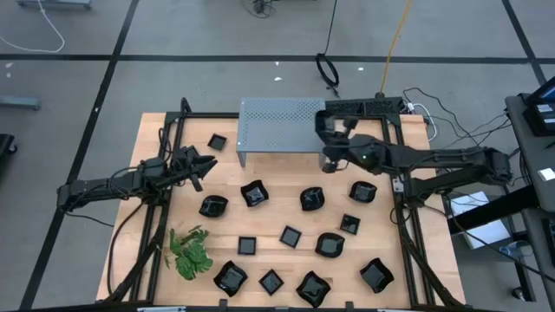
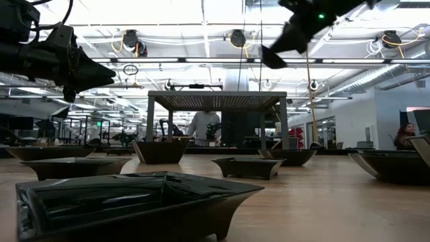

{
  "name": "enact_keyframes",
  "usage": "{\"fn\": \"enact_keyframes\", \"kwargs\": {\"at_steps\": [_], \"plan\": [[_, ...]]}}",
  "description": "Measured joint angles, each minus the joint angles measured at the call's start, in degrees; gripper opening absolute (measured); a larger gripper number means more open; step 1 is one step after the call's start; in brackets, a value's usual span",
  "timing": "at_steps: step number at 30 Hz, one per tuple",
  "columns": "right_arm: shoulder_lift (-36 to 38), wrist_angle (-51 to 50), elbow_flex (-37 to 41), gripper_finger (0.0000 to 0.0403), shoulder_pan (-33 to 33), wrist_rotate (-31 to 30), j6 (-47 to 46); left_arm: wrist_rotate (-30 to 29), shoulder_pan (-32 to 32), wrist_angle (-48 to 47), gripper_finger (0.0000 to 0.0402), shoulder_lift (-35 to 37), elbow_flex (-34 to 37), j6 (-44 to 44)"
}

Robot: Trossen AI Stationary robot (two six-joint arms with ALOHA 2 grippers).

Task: Pick & Place Mini shaped plates
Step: Put the black leaf shaped plate on the shelf, then stack the black leaf shaped plate on top of the black leaf shaped plate on the shelf

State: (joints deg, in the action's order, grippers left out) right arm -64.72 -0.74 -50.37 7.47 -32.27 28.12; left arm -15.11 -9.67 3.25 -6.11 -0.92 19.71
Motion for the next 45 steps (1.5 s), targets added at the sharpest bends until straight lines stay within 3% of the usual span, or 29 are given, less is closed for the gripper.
{"fn": "enact_keyframes", "kwargs": {"at_steps": [7,14,23,38,45], "plan": [[-8.2,5.1,0.0,0.0000,5.8,1.2,6.1,0.0,0.0,0.0,0.0111,0.0,0.0,0.0],[-13.0,7.0,0.1,0.0000,9.0,11.4,4.8,0.0,0.0,0.0,0.0111,0.0,0.0,0.0],[-13.7,13.2,0.1,0.0004,10.0,11.6,5.9,0.0,0.0,0.0,0.0111,0.0,0.0,0.0],[-13.4,13.9,0.1,0.0072,10.8,14.5,2.6,0.0,0.0,0.0,0.0111,0.0,0.0,0.0],[-9.6,13.9,0.1,0.0101,6.1,14.5,-1.5,0.0,0.0,0.0,0.0111,0.0,0.0,0.0]]}}
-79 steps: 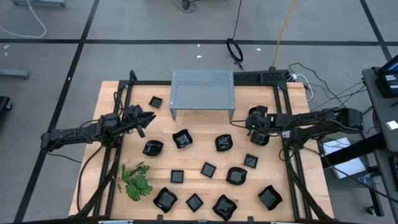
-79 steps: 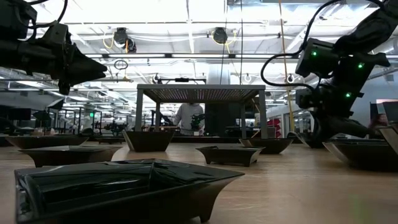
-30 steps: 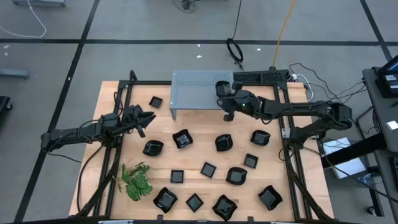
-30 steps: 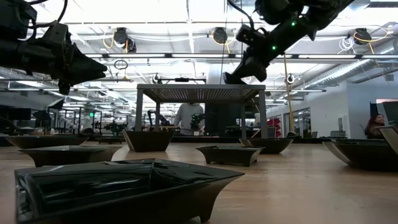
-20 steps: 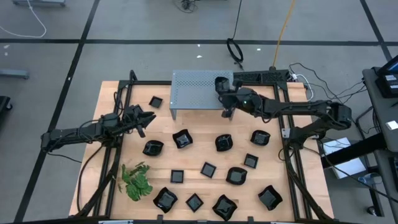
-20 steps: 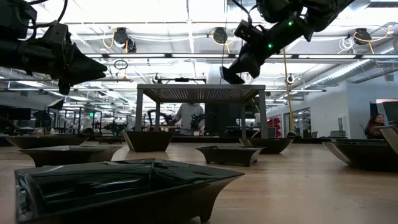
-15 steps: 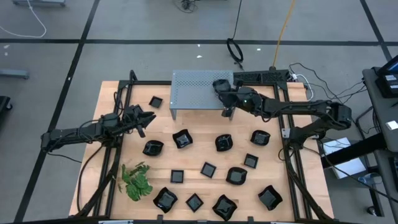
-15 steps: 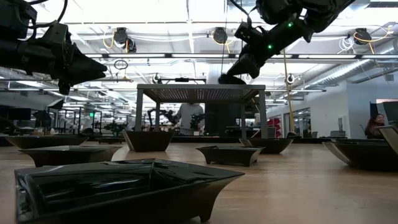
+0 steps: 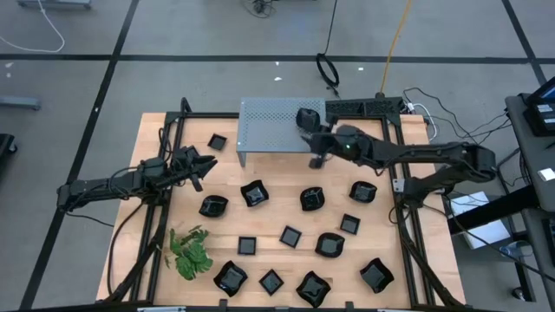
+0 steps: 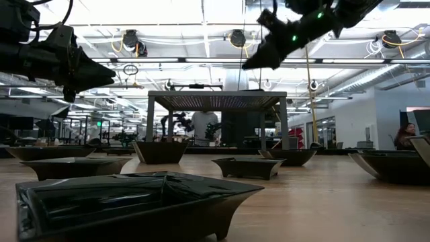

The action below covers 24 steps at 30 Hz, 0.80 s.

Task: Pick & Place Mini shaped plates
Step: Stack the black leaf shaped plate on top of the black leaf shaped plate on the shelf

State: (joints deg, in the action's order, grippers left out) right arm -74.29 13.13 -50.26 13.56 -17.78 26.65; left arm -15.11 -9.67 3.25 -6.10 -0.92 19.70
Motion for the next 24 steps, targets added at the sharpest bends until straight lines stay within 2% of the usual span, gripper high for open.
{"fn": "enact_keyframes", "kwargs": {"at_steps": [3,8,12,15,21,24], "plan": [[2.5,-2.3,0.0,0.0111,-3.6,-0.1,-4.1,0.0,0.0,0.0,0.0111,0.0,0.0,0.0],[4.6,-12.8,0.0,0.0113,-10.5,0.0,-12.1,0.0,0.0,0.0,0.0111,0.0,0.0,0.0],[4.1,-23.6,0.0,0.0113,-16.5,0.0,-16.4,0.0,0.0,0.0,0.0111,0.0,0.0,0.0],[2.4,-27.8,0.0,0.0118,-20.6,0.2,-19.5,0.0,0.0,0.0,0.0111,0.0,0.0,0.0],[-2.9,-27.4,0.0,0.0142,-25.5,5.7,-25.0,0.0,0.0,0.0,0.0111,0.0,0.0,0.0],[-6.1,-27.8,0.0,0.0156,-26.3,6.3,-26.0,0.0,0.0,0.0,0.0111,0.0,0.0,0.0]]}}
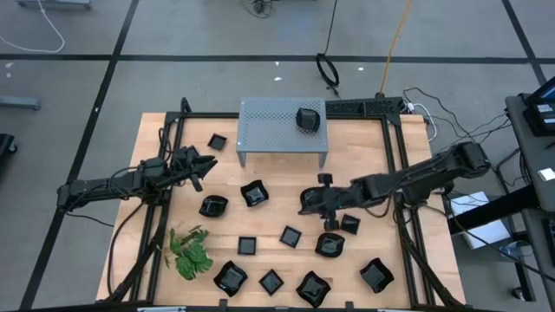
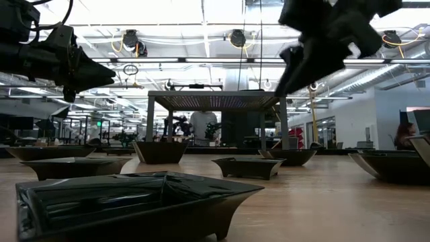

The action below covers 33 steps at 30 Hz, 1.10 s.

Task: Pick & Place Mini shaped plates
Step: Stack the black leaf shaped plate on top of the black leaf shaped plate on the shelf

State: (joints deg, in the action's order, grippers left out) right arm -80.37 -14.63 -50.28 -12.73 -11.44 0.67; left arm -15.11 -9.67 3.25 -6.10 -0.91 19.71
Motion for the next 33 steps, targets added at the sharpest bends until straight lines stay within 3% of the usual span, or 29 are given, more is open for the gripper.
{"fn": "enact_keyframes", "kwargs": {"at_steps": [8,16,23,28,33], "plan": [[-8.8,0.0,0.0,0.0170,-0.2,6.9,2.3,0.0,0.0,0.0,0.0111,0.0,0.0,0.0],[-15.0,3.3,0.0,0.0161,-0.1,1.1,3.7,0.0,0.0,0.0,0.0111,0.0,0.0,0.0],[-17.7,4.0,-0.2,0.0155,-0.2,0.6,3.7,0.0,0.0,0.0,0.0111,0.0,0.0,0.0],[-17.3,3.9,-0.1,0.0106,-0.8,0.5,4.5,0.0,0.0,0.0,0.0111,0.0,0.0,0.0],[-16.2,3.5,0.0,0.0018,-0.9,0.5,4.0,0.0,0.0,0.0,0.0111,0.0,0.0,0.0]]}}
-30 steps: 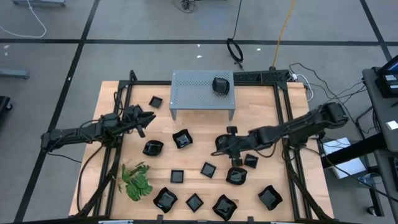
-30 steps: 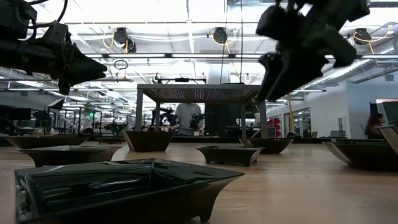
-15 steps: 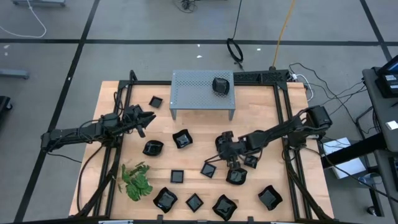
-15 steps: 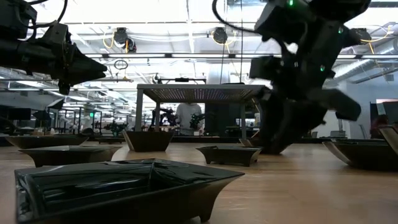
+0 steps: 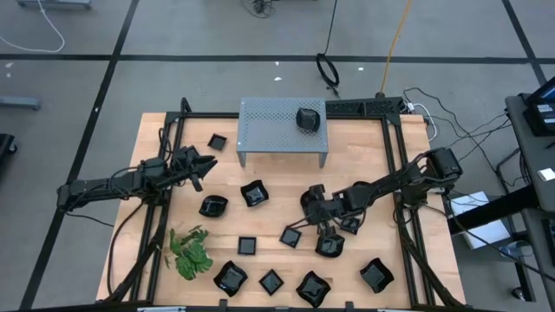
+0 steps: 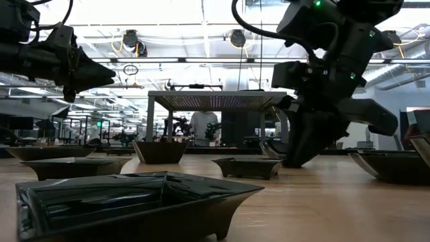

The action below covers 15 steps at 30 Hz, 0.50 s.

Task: Pick & Place Mini shaped plates
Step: Stack the black leaf shaped plate on top of the black leaf shaped plate on the shelf

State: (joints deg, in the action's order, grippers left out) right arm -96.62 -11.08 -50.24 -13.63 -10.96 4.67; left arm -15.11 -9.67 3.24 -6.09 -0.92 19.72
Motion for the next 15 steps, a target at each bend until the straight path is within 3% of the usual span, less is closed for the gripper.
{"fn": "enact_keyframes", "kwargs": {"at_steps": [6,15], "plan": [[3.6,-0.1,0.1,0.0004,0.0,0.2,-2.4,0.0,0.0,0.0,0.0111,0.0,0.0,0.0],[18.4,4.7,0.1,0.0000,-2.1,-2.4,2.9,0.0,0.0,0.0,0.0111,0.0,0.0,0.0]]}}
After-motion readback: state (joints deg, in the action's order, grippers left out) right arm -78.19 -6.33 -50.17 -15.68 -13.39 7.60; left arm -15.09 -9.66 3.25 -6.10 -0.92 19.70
